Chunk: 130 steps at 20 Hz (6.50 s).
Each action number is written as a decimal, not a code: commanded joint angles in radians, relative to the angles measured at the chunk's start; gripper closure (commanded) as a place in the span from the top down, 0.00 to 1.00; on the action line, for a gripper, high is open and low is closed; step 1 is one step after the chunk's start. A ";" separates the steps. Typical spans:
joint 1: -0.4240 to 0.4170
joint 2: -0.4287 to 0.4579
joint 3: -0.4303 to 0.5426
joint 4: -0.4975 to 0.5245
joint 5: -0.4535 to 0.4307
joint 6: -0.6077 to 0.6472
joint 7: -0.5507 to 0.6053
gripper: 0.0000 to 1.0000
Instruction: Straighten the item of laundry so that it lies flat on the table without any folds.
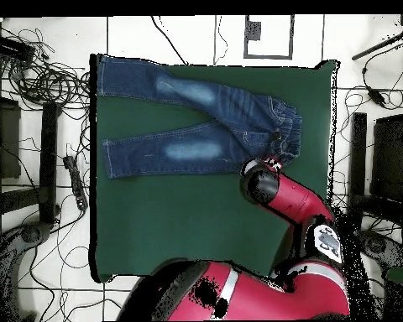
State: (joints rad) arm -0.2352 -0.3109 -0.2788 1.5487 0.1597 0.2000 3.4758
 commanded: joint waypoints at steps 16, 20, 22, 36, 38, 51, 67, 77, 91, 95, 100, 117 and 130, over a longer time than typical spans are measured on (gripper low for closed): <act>-0.016 0.067 0.049 0.203 -0.042 0.032 -0.016 0.00; 0.008 0.071 0.031 0.198 -0.029 0.044 0.003 0.00; 0.008 0.075 0.029 0.194 -0.030 0.042 0.002 0.00; -0.062 0.060 0.089 0.167 -0.073 0.061 -0.074 1.00; -0.030 0.072 0.050 0.151 -0.073 0.072 -0.050 1.00; 0.062 -0.083 -0.089 0.116 -0.097 0.396 -0.084 1.00; -0.098 -0.136 0.042 -0.134 -0.072 0.584 -0.128 1.00; -0.096 -0.052 0.060 -0.351 -0.026 0.604 -0.001 1.00; -0.074 0.018 0.068 -0.451 0.101 0.661 0.077 1.00; -0.061 0.050 0.044 -0.511 0.114 0.707 0.099 1.00; -0.057 0.085 0.037 -0.560 0.130 0.724 0.106 1.00; -0.031 0.205 -0.037 -0.758 0.186 0.788 0.199 1.00; -0.044 0.339 -0.087 -0.995 0.254 0.914 0.249 1.00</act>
State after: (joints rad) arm -0.3111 -0.0388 -0.3962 0.6550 0.3446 0.9713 3.4758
